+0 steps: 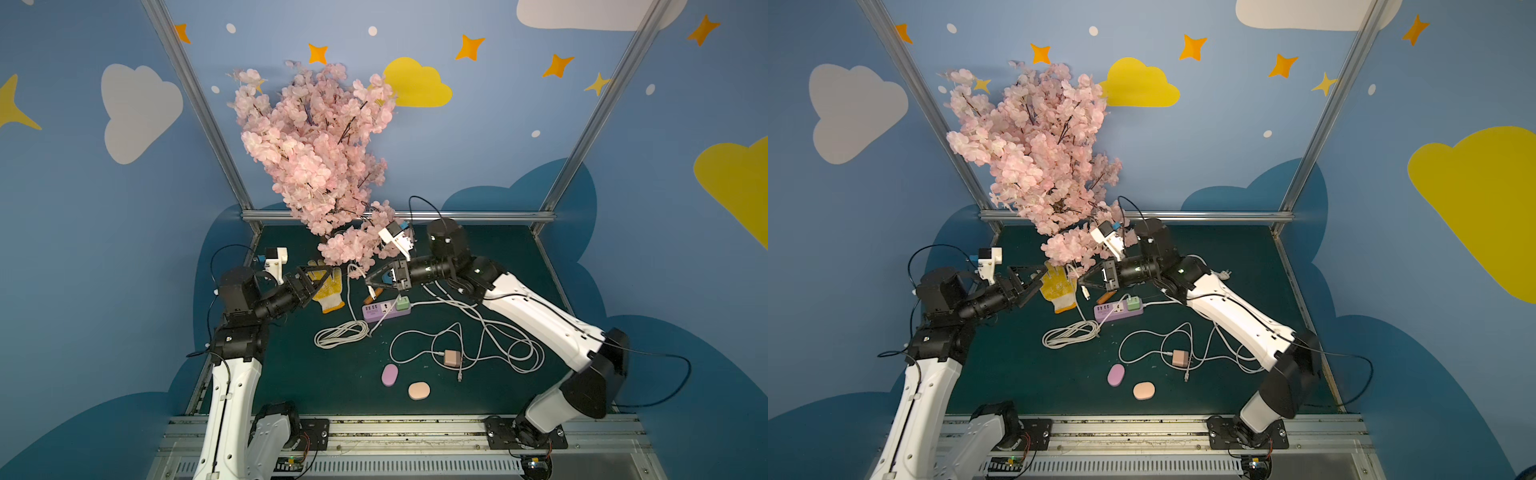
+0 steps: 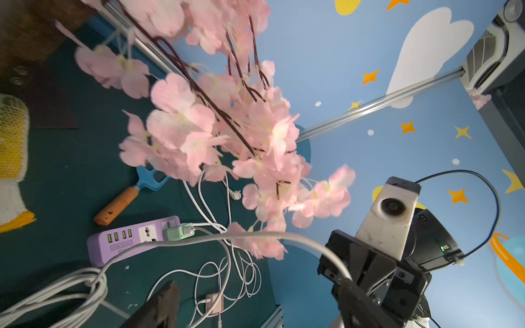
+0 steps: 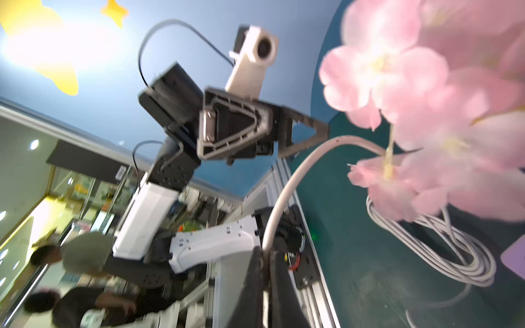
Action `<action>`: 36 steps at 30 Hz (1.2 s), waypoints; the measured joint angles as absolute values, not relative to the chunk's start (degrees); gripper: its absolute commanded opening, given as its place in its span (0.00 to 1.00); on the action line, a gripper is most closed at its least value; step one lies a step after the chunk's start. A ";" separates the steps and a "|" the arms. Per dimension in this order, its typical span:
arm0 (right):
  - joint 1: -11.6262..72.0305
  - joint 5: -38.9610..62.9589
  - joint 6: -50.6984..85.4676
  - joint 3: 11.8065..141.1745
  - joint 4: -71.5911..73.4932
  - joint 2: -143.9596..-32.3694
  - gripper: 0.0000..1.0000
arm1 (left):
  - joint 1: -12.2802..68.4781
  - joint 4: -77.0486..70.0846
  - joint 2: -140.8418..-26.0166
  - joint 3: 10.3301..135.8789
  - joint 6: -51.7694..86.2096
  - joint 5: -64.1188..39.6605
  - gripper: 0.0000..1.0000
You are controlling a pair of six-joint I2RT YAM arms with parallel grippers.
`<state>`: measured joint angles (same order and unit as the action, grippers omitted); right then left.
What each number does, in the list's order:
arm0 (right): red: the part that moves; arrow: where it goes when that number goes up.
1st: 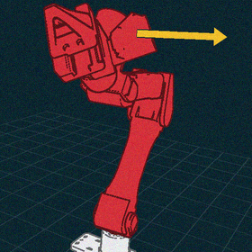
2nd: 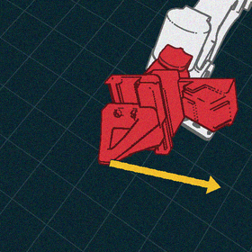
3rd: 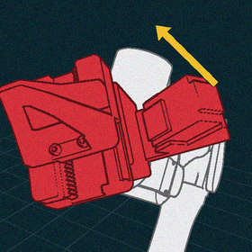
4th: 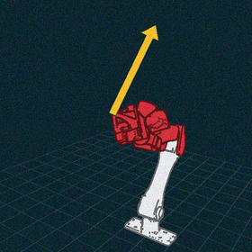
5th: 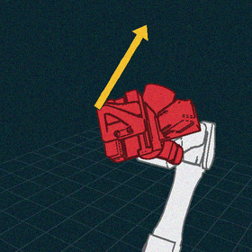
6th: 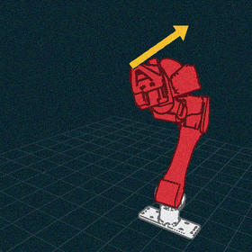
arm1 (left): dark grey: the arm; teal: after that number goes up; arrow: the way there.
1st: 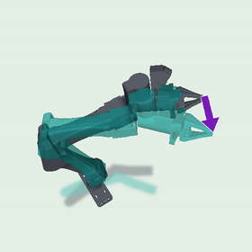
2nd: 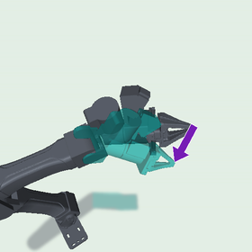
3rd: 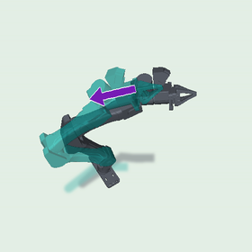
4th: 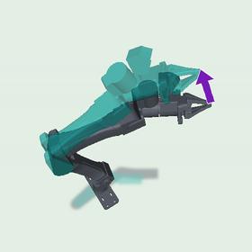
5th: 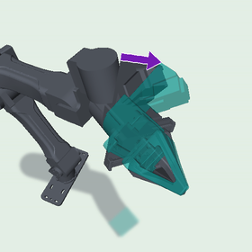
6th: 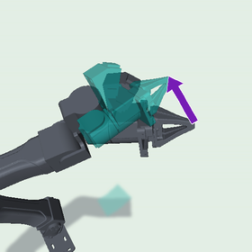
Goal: Charge the bluetooth headset
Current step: Pick up the charging cable from the center of the board.
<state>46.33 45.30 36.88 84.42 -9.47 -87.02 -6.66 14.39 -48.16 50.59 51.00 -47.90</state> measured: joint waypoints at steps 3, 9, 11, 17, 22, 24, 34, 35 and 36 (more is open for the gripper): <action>45.01 38.59 39.35 75.85 -4.69 -79.00 0.00 | -1.78 13.32 -48.25 50.57 51.72 -46.70 0.78; 43.66 25.85 43.88 68.64 -4.51 -73.80 0.00 | 12.32 11.66 -50.57 51.44 50.92 -43.22 0.77; 43.29 22.92 46.00 67.20 -4.29 -73.32 0.00 | 17.06 11.11 -52.60 52.38 49.98 -41.93 0.70; 41.60 20.51 54.43 63.61 -0.95 -73.41 0.00 | 28.60 9.50 -60.05 53.91 45.84 -38.13 0.55; 41.04 22.13 59.88 63.53 1.58 -74.65 0.00 | 30.72 10.44 -64.49 55.09 43.29 -33.87 0.53; 41.01 22.96 61.39 63.53 2.42 -74.98 0.00 | 30.83 10.66 -65.04 55.88 42.46 -32.16 0.47; 40.97 25.69 65.78 63.40 5.39 -76.93 0.00 | 30.98 9.87 -65.91 59.53 40.71 -28.67 0.18; 40.97 25.93 66.00 63.40 5.63 -77.17 0.00 | 30.98 9.85 -66.30 59.57 40.73 -28.64 0.17; 40.95 26.15 66.24 63.40 5.82 -77.45 0.00 | 31.03 9.80 -66.76 59.64 40.73 -28.62 0.16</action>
<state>40.95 26.15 66.24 63.40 5.82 -77.45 31.03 9.80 -66.76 59.64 40.73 -28.62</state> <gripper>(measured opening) 0.051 0.172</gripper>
